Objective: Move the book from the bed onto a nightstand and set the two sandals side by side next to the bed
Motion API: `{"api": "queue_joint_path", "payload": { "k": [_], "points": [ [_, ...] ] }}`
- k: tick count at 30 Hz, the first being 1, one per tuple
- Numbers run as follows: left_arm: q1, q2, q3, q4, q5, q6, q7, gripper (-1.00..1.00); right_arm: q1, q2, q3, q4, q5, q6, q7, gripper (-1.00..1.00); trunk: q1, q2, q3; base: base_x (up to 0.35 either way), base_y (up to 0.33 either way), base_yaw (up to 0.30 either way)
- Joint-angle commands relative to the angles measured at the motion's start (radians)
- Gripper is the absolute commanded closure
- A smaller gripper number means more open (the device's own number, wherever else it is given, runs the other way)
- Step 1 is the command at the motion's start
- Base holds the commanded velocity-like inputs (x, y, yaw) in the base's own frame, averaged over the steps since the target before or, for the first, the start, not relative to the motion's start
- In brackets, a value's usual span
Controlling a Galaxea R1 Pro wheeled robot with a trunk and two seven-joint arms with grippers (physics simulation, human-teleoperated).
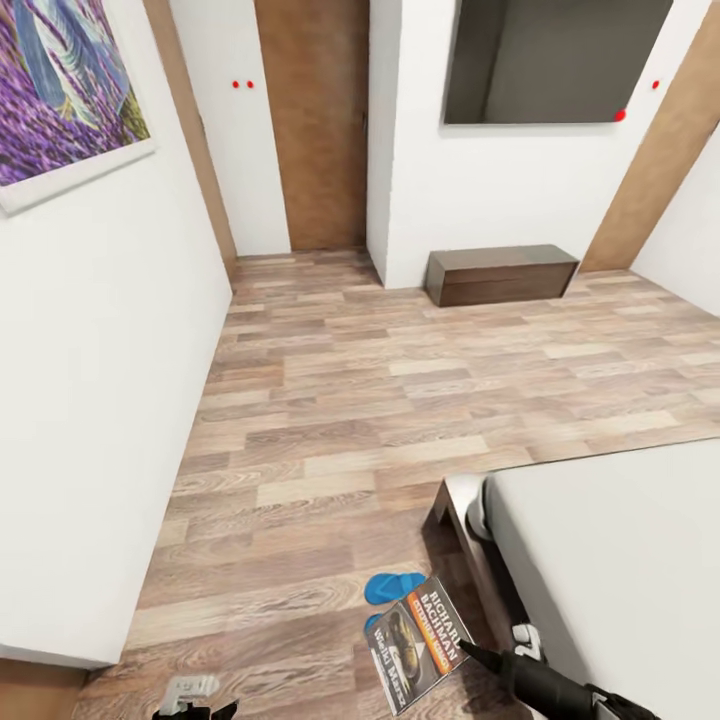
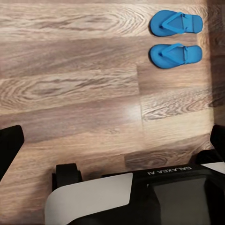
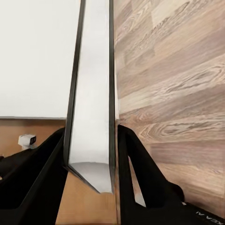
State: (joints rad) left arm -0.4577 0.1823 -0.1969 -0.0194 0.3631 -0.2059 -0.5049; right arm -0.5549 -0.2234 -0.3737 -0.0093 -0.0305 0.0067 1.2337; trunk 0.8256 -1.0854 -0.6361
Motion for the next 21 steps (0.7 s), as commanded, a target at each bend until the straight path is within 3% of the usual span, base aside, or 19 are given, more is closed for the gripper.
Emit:
{"api": "queue_joint_path", "payload": {
  "k": [1,12,21],
  "points": [
    [-0.001,0.0,-0.009,0.002,0.008,-0.004,-0.002,-1.0,0.0,0.0,-0.004,0.006,-0.003,-0.008,0.003,1.0,0.0,-0.001,-0.001,0.0,0.0,0.285],
    [-0.001,-0.007,-0.01,0.003,0.009,-0.004,-0.001,-1.0,0.0,-0.009,-0.004,0.015,-0.005,-0.021,0.004,1.0,0.0,-0.001,-0.007,0.0,0.0,0.273],
    [0.0,-0.01,-0.012,0.003,0.007,-0.005,-0.003,-1.0,0.0,-0.012,-0.004,0.015,-0.006,-0.019,0.015,1.0,0.0,-0.001,-0.015,0.0,0.0,0.169]
  ]
}}
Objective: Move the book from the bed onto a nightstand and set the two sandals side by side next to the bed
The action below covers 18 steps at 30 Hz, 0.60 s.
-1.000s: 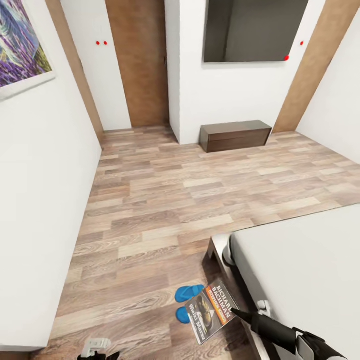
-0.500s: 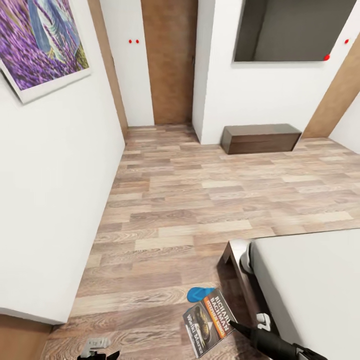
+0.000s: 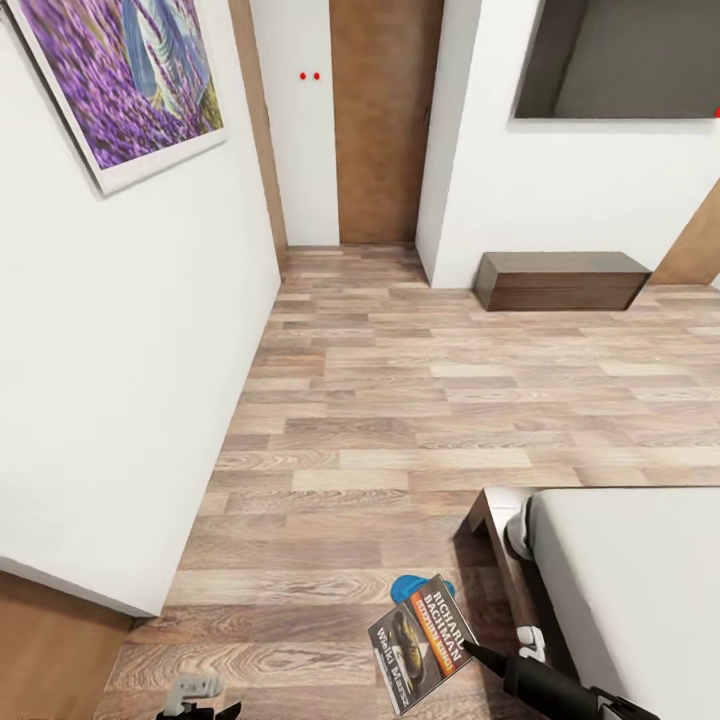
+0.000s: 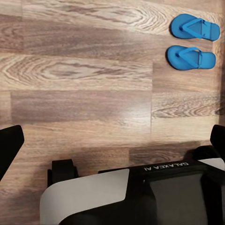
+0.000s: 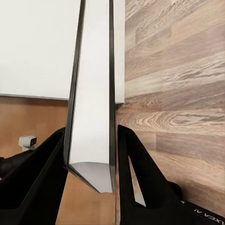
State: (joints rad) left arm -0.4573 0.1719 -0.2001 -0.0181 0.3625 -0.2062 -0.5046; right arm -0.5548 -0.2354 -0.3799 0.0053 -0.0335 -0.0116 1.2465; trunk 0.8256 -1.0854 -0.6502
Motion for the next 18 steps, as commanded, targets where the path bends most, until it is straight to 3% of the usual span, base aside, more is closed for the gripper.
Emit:
{"api": "queue_joint_path", "payload": {
  "k": [1,18],
  "points": [
    [-0.001,-0.001,-0.008,0.001,0.008,-0.004,-0.003,-1.0,-0.001,0.0,0.002,0.001,-0.003,-0.001,0.001,1.0,0.0,-0.001,-0.001,0.0,0.0,0.033],
    [0.0,-0.013,-0.008,0.001,0.01,-0.004,0.016,-1.0,-0.001,0.001,0.003,0.002,-0.002,-0.003,-0.007,1.0,0.0,-0.001,0.023,0.0,0.0,0.003]
  ]
}}
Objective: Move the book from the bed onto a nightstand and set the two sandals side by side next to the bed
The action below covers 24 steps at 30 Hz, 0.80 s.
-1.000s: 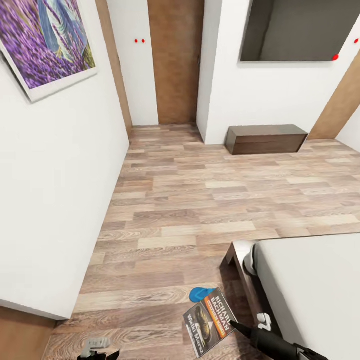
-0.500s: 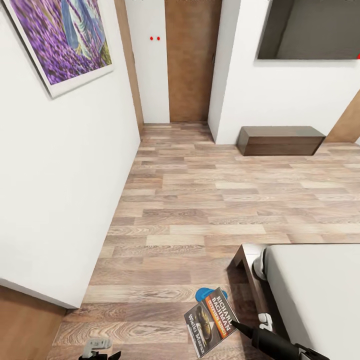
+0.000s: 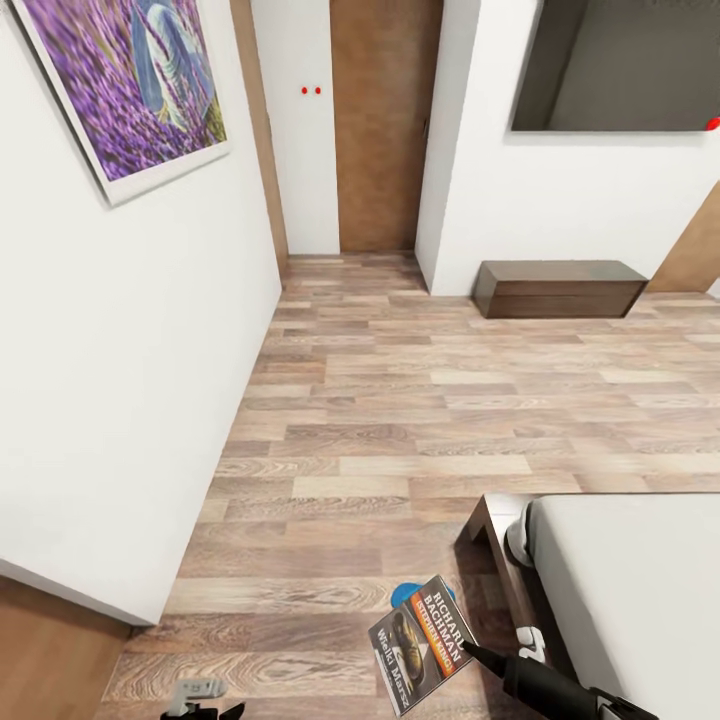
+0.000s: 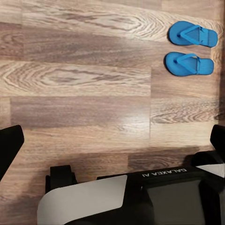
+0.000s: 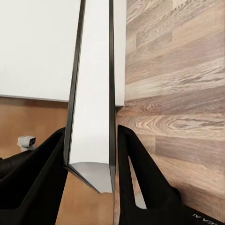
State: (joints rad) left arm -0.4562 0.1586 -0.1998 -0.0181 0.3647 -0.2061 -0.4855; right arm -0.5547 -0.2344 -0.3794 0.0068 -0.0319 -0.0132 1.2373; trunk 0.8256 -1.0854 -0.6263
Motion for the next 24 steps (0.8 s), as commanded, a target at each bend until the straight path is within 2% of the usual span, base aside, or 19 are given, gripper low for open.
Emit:
{"api": "queue_joint_path", "payload": {
  "k": [1,5,8,15,24],
  "points": [
    [-0.001,-0.005,-0.008,0.001,0.008,-0.004,0.006,-1.0,-0.001,0.0,0.002,0.001,-0.003,-0.002,0.002,1.0,0.0,-0.001,0.001,0.0,0.0,0.0],
    [-0.001,-0.012,-0.007,0.0,0.007,-0.004,0.088,-1.0,-0.001,0.0,0.002,0.001,-0.003,-0.002,0.001,1.0,0.0,-0.001,0.007,0.0,0.0,0.0],
    [-0.001,-0.017,-0.008,0.0,0.004,-0.003,0.119,-1.0,-0.001,-0.001,0.002,0.001,-0.003,-0.002,0.001,1.0,0.0,-0.001,0.012,0.0,0.0,0.0],
    [0.0,-0.021,-0.01,0.0,0.003,-0.001,0.132,-1.0,-0.001,-0.002,0.002,0.001,-0.003,-0.001,0.001,1.0,0.0,-0.001,0.023,0.0,0.0,0.0],
    [0.012,-0.074,-0.01,0.001,0.003,0.001,0.132,-1.0,-0.001,-0.002,0.002,0.001,-0.003,-0.001,0.001,1.0,0.0,-0.001,0.038,0.0,0.0,0.0]
  ]
}}
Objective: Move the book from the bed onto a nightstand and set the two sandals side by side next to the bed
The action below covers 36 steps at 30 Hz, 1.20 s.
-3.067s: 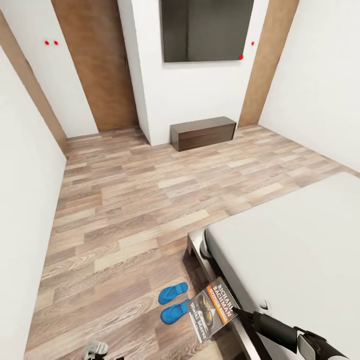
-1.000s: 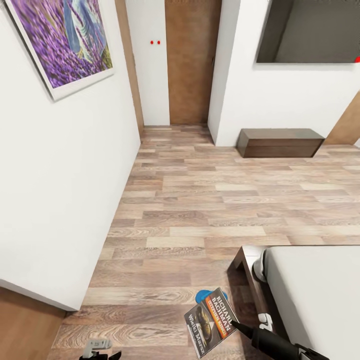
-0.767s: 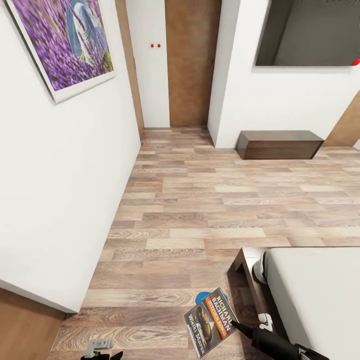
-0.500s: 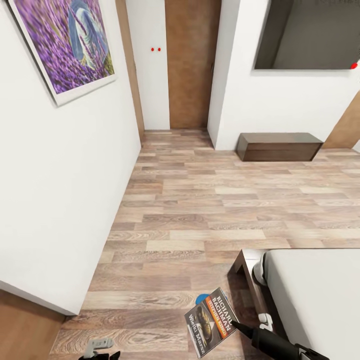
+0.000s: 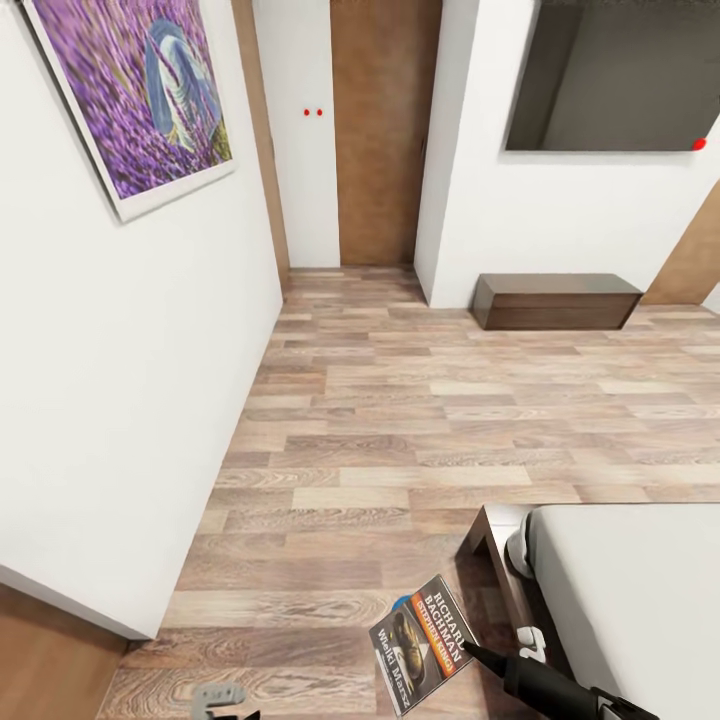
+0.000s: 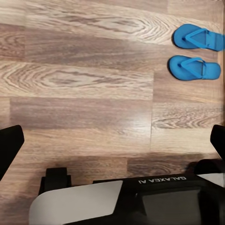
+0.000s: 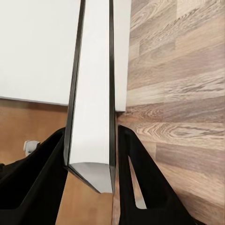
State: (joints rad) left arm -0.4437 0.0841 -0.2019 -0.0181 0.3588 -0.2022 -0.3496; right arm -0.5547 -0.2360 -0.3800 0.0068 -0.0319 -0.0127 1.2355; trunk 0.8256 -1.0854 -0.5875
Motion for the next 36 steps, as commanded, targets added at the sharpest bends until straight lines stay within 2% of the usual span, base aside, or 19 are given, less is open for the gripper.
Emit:
{"api": "queue_joint_path", "payload": {
  "k": [1,36],
  "points": [
    [0.0,-0.001,-0.008,0.001,0.01,-0.003,-0.003,-1.0,-0.001,0.0,0.002,0.001,-0.003,-0.001,0.002,1.0,0.0,-0.001,0.001,0.0,0.0,0.0],
    [0.0,-0.003,-0.008,0.001,0.011,-0.003,-0.003,-1.0,-0.001,0.001,0.003,0.001,-0.003,-0.003,0.001,1.0,0.0,-0.001,0.057,0.0,0.0,0.0]
  ]
}}
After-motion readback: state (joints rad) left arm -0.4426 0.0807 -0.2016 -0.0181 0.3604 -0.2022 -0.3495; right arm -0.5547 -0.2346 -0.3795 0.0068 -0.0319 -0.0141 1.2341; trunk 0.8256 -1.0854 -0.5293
